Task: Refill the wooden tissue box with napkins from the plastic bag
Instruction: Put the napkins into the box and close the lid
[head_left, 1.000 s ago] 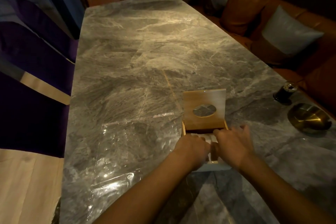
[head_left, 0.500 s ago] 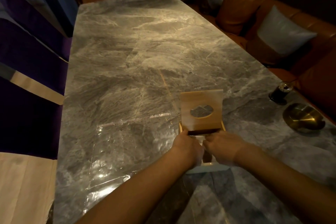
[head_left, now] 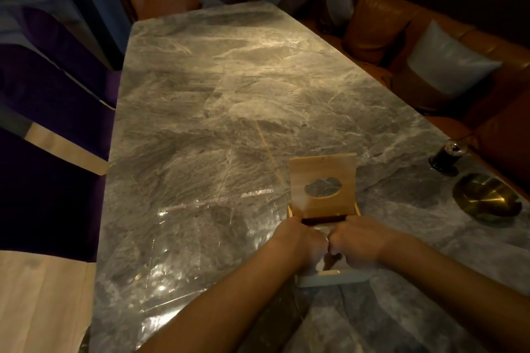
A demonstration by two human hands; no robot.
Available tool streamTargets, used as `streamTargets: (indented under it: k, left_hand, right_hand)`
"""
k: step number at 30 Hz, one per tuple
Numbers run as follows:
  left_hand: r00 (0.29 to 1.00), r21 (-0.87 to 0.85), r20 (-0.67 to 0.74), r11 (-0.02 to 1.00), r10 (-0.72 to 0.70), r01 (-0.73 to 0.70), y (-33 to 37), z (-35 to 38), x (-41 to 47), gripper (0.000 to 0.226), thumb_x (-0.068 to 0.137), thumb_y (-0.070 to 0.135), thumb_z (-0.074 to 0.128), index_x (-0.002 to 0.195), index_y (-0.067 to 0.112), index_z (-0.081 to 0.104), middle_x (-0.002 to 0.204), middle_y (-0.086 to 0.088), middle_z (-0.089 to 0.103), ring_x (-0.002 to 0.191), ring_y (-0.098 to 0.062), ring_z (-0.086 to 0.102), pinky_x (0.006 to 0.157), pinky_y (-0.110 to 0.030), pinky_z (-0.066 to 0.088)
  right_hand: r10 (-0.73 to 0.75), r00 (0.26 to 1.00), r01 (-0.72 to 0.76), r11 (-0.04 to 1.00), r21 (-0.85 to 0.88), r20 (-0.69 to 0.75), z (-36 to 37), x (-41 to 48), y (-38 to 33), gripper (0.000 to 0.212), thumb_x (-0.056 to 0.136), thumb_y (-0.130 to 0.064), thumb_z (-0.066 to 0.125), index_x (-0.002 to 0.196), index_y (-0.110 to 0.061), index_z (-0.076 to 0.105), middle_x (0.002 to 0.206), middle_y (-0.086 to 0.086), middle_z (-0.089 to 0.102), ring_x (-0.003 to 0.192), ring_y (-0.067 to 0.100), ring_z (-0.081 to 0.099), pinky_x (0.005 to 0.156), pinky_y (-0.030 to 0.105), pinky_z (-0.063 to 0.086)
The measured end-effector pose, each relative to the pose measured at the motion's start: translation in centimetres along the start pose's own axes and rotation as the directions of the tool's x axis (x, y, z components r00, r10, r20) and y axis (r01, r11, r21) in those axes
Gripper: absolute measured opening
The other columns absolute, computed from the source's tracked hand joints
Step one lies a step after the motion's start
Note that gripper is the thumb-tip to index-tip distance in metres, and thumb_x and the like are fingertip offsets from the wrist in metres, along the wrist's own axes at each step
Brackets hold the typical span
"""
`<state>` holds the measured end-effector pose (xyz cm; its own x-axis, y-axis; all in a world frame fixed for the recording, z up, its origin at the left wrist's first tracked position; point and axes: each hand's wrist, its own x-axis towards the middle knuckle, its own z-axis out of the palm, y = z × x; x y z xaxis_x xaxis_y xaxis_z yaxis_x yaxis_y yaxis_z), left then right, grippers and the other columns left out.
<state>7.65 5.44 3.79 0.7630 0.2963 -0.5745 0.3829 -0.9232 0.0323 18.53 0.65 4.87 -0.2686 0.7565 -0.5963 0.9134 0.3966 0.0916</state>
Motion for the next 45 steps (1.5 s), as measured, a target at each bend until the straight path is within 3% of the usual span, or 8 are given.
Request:
streamTargets:
  k: [7,11,18,24,27,31,37,45]
  left_hand:
    - [0.988,0.082,0.154,0.997,-0.006,-0.007,-0.1,-0.2,0.6,0.019,0.088,0.024,0.055,0.101,0.013,0.063,0.114,-0.005,0.063,0.112,-0.022,0.052,0.105,-0.038,0.027]
    - [0.992,-0.128,0.115,0.991,0.056,-0.041,-1.2,-0.1,-0.6,0.021,0.083,0.014,0.057,0.063,0.02,0.053,0.069,0.004,0.051,0.084,-0.017,0.051,0.096,-0.038,0.041]
    - [0.977,0.01,0.214,1.0,-0.026,0.024,-1.1,0.8,0.1,0.017,0.083,0.032,0.059,0.074,0.02,0.051,0.092,0.001,0.058,0.102,-0.022,0.049,0.105,-0.041,0.036]
    - [0.988,-0.405,-0.153,0.909,0.035,-0.095,-1.9,1.4,-2.2,0.026,0.089,0.024,0.054,0.114,0.021,0.061,0.112,-0.001,0.066,0.106,-0.017,0.056,0.094,-0.035,0.043]
    - [0.889,-0.616,-0.449,0.753,-0.093,-0.232,-1.9,2.6,-3.7,0.019,0.087,0.023,0.056,0.101,0.021,0.068,0.098,0.001,0.071,0.088,-0.012,0.062,0.08,-0.033,0.05]
    - [0.695,-0.72,-0.61,0.633,-0.381,-0.285,-2.1,3.9,-4.6,0.03,0.082,0.038,0.051,0.094,0.018,0.071,0.086,0.002,0.072,0.076,-0.006,0.059,0.072,-0.028,0.047]
    - [0.378,-0.779,-0.619,0.598,-0.689,-0.186,-3.1,4.7,-4.3,0.016,0.086,0.015,0.062,0.101,0.013,0.064,0.096,0.005,0.062,0.088,-0.008,0.056,0.076,-0.02,0.043]
    - [0.698,-0.919,-0.355,0.369,-0.622,-0.139,-4.0,3.9,-2.9,0.031,0.086,0.012,0.06,0.116,0.015,0.059,0.121,-0.001,0.06,0.113,-0.014,0.053,0.089,-0.029,0.047]
  right_hand:
    - [-0.001,0.995,-0.002,0.999,0.032,0.101,0.2,0.0,-0.3,0.025,0.091,-0.014,0.043,0.101,-0.013,0.065,0.11,0.009,0.067,0.1,0.024,0.056,0.102,0.038,0.029]
    - [-0.015,0.998,0.013,0.999,0.043,0.054,0.3,-0.6,0.0,0.025,0.091,-0.012,0.041,0.097,-0.011,0.065,0.108,0.012,0.066,0.083,0.019,0.042,0.095,0.033,0.028]
    - [0.002,0.994,0.005,0.997,-0.073,0.105,0.8,-0.3,-0.7,0.024,0.092,-0.012,0.042,0.101,-0.011,0.064,0.109,0.009,0.068,0.1,0.023,0.051,0.081,0.029,0.02]
    - [-0.045,0.999,0.045,0.997,0.062,0.004,1.1,-0.7,0.0,0.022,0.09,-0.013,0.044,0.098,-0.014,0.065,0.106,0.006,0.066,0.096,0.021,0.052,0.084,0.028,0.027]
    - [-0.013,0.955,0.105,0.948,0.299,-0.295,2.0,-1.4,0.4,0.022,0.089,-0.019,0.049,0.102,-0.024,0.066,0.108,-0.003,0.066,0.101,0.016,0.058,0.078,0.025,0.039]
    - [0.154,0.687,0.255,0.864,0.434,-0.71,3.9,-2.4,1.5,0.018,0.077,-0.026,0.056,0.085,-0.021,0.072,0.078,-0.006,0.072,0.07,0.005,0.063,0.06,0.016,0.045]
    - [0.637,0.447,0.254,0.583,0.772,-0.628,5.1,-2.0,2.3,0.018,0.078,0.001,0.066,0.081,-0.016,0.067,0.079,-0.002,0.064,0.075,0.0,0.056,0.068,0.01,0.042]
    - [0.734,0.607,0.398,0.049,0.916,-0.304,4.6,0.3,3.3,0.045,0.079,0.002,0.065,0.12,-0.014,0.052,0.109,0.002,0.059,0.104,0.015,0.054,0.085,0.025,0.046]
